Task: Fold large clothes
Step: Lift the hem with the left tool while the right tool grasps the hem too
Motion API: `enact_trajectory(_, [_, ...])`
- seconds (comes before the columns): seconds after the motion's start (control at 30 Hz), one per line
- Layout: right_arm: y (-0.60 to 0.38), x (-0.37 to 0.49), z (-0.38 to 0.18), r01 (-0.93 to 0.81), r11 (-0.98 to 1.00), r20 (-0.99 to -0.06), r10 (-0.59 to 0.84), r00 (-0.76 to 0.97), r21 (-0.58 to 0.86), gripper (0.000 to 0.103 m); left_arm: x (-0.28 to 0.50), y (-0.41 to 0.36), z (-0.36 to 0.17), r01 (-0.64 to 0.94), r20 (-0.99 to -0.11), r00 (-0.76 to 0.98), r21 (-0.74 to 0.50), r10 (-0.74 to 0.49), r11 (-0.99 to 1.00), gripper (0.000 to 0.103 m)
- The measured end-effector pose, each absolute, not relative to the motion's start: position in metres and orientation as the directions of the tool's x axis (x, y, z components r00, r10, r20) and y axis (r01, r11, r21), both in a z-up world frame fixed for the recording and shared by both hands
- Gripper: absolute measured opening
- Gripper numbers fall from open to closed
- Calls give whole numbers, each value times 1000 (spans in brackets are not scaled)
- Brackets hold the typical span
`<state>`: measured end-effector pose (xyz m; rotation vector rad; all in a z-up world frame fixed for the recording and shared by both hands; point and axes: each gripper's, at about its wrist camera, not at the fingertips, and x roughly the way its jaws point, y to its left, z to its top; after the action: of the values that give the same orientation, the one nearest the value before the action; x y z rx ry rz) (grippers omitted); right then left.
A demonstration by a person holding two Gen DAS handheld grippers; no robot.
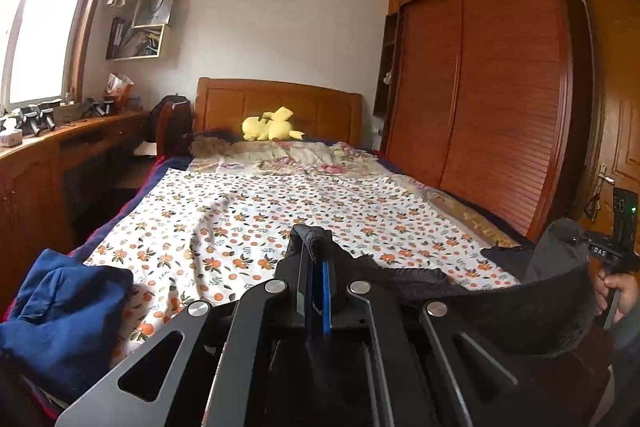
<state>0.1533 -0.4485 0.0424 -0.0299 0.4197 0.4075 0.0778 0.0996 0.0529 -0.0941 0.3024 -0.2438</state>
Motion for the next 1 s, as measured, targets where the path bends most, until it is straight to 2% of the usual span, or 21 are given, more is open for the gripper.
enact_trajectory(0.37, [-440,186,27,-384,923,-408,353,842,6,3,147,108,39,201,-310,923,-115,-228,973,3])
enact_trajectory(0.77, [-439,343,-3,-297,955,-444,262,857,-9,3,293,108,25,107,-353,926,-95,-134,990,3])
enact_trajectory(1.0, [-425,419,-47,-275,961,-526,224,821,-19,4,367,103,-8,82,-427,898,-67,-102,994,3])
